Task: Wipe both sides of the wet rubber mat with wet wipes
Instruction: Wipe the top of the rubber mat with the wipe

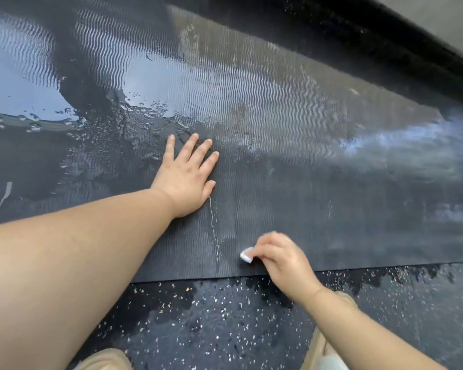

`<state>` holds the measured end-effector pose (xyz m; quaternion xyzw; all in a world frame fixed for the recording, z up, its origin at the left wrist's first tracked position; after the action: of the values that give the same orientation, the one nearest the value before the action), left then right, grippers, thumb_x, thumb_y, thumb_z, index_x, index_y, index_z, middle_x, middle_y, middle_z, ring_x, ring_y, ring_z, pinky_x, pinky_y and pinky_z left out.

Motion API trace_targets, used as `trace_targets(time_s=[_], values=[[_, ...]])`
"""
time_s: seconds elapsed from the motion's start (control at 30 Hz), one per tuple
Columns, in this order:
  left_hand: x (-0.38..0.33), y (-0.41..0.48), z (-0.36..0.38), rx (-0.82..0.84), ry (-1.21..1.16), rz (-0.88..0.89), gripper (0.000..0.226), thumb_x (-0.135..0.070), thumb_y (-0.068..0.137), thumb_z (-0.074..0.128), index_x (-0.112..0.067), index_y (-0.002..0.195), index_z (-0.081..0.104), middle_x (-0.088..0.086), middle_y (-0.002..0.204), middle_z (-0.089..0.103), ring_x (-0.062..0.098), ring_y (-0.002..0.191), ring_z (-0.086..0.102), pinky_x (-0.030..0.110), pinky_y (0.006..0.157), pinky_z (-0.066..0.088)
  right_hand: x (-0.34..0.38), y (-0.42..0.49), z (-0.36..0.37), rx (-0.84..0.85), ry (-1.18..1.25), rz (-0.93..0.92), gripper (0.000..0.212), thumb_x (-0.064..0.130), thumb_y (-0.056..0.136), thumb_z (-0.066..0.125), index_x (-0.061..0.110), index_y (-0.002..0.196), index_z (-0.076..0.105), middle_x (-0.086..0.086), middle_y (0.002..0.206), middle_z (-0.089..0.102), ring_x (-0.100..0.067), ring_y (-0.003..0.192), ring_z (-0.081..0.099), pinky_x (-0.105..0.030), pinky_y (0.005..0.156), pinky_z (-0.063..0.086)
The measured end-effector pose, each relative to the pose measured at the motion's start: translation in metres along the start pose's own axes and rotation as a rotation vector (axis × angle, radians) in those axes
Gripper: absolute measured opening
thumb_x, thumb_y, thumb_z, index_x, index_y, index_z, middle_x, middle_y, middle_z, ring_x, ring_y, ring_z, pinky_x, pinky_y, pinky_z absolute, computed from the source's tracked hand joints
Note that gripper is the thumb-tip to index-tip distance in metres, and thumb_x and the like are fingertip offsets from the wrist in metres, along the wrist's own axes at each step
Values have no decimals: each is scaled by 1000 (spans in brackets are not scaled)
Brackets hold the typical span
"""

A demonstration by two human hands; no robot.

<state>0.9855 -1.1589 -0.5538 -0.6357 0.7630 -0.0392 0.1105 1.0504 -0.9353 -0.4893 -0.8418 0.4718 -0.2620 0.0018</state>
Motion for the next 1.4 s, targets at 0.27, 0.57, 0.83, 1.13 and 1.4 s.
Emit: trace_targets(time_s=[0.27, 0.57, 0.83, 1.13, 1.4], values=[[-2, -2, -5, 53, 44, 62, 64, -54, 95, 19, -26, 151, 5, 2, 159, -2, 27, 145, -7, 59, 111, -3, -43, 127, -38, -394, 101, 474, 22, 7, 91, 54, 15, 102, 72, -7, 105, 59, -19, 100, 57, -7, 78, 30], [-4, -9, -10, 114, 61, 63, 64, -53, 96, 20, -25, 151, 2, 2, 159, -5, 29, 145, -8, 58, 112, -2, -7, -17, 13, -186, -29, 218, 27, -11, 78, 65, 14, 83, 74, -4, 83, 61, -29, 74, 57, -26, 70, 41], [-1, -22, -15, 173, 67, 97, 63, -49, 98, 23, -24, 151, 2, 2, 159, -5, 27, 145, -6, 52, 116, 3, 7, 69, -20, -139, 69, 86, 24, -6, 83, 61, 12, 90, 76, -13, 89, 60, -32, 85, 59, -33, 81, 46], [11, -31, -14, 167, 53, 77, 64, -49, 97, 26, -24, 151, 3, 0, 159, -2, 24, 145, -4, 48, 117, 3, 8, 158, -11, -300, -31, 182, 24, 5, 91, 52, 14, 100, 73, -12, 102, 60, -32, 98, 56, -33, 87, 41], [13, -31, -14, 156, 56, 83, 64, -51, 96, 25, -24, 151, 4, 0, 159, -1, 23, 146, -4, 48, 117, 3, 25, -21, 28, 4, 23, -135, 36, -12, 69, 70, 19, 85, 75, 0, 79, 61, -14, 73, 50, -23, 64, 45]])
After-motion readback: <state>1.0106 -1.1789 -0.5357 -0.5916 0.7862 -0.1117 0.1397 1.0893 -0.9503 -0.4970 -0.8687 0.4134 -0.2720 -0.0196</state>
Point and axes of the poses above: each hand's wrist, its own y-axis towards the middle knuckle, its own z-axis out of the palm, x = y × z, the point moved 3 cm from there along y, towards the middle knuckle
